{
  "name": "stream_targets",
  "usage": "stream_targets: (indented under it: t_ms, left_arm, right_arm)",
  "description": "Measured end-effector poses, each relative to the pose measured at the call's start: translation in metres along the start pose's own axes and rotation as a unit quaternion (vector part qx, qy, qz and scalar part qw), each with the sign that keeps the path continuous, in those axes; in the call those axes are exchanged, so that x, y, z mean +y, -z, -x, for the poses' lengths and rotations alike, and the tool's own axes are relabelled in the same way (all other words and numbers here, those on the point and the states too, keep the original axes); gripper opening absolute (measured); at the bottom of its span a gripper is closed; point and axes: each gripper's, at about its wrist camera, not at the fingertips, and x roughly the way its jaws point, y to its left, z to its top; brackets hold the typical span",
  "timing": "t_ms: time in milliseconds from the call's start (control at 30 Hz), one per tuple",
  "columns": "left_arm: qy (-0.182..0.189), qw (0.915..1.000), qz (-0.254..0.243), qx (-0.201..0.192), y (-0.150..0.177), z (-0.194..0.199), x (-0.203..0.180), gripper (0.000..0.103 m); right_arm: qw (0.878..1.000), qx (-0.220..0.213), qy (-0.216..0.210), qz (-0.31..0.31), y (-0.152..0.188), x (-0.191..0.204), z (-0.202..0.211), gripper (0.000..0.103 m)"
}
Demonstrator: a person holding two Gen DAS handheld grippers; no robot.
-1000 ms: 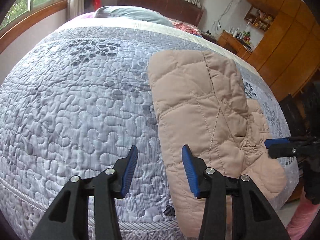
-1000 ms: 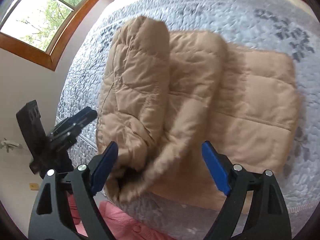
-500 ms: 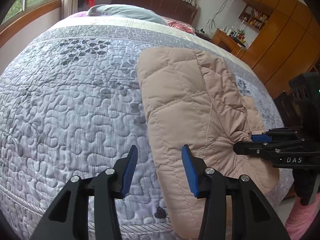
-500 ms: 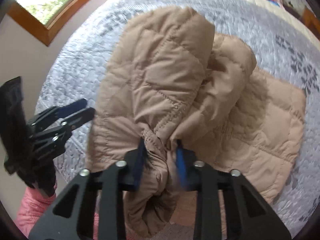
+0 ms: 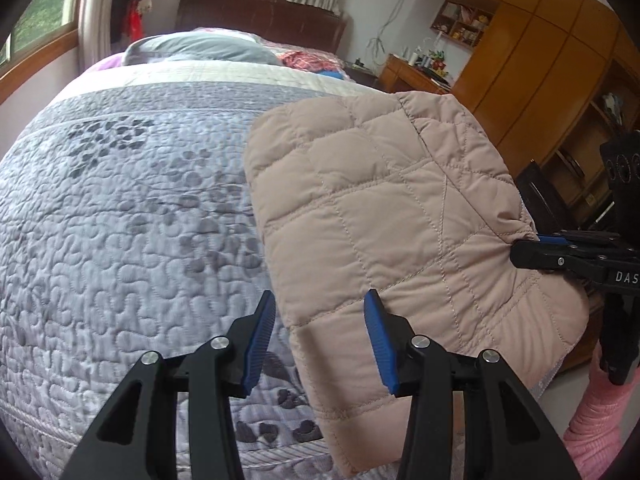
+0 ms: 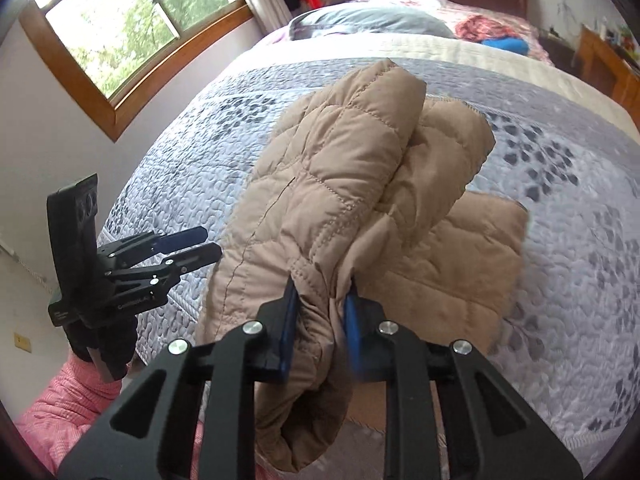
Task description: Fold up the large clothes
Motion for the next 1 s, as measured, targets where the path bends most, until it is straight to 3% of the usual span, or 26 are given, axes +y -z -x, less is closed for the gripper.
stream_targets:
  t_ms: [467, 800, 900, 1000]
  left_arm:
    - [0.008, 0.9981, -0.054, 0.030, 0.011, -0.037, -0.052, 0.047]
    - [-0.002, 0.9969, -0.065, 0.045, 0.023, -0.065, -0.054, 0.053]
    - [0.001, 0.9973, -0.057, 0.047, 0.023, -0.068, -0.052, 0.053]
    - [-0.002, 0.9972, -0.057, 0.048, 0.020, -0.062, -0.052, 0.054]
  right_arm:
    - [0.995, 0.007, -0.018, -0.094, 0.056, -0.078, -0.014, 0.021]
    - [0.990, 0.026, -0.042, -0.129, 0.086, -0.110, -0.057, 0.024]
    - [0.988, 0.023, -0.050, -0.141, 0.088, -0.113, -0.059, 0.027]
    - [0.990, 0.017, -0.031, -0.134, 0.087, -0.107, -0.048, 0.037]
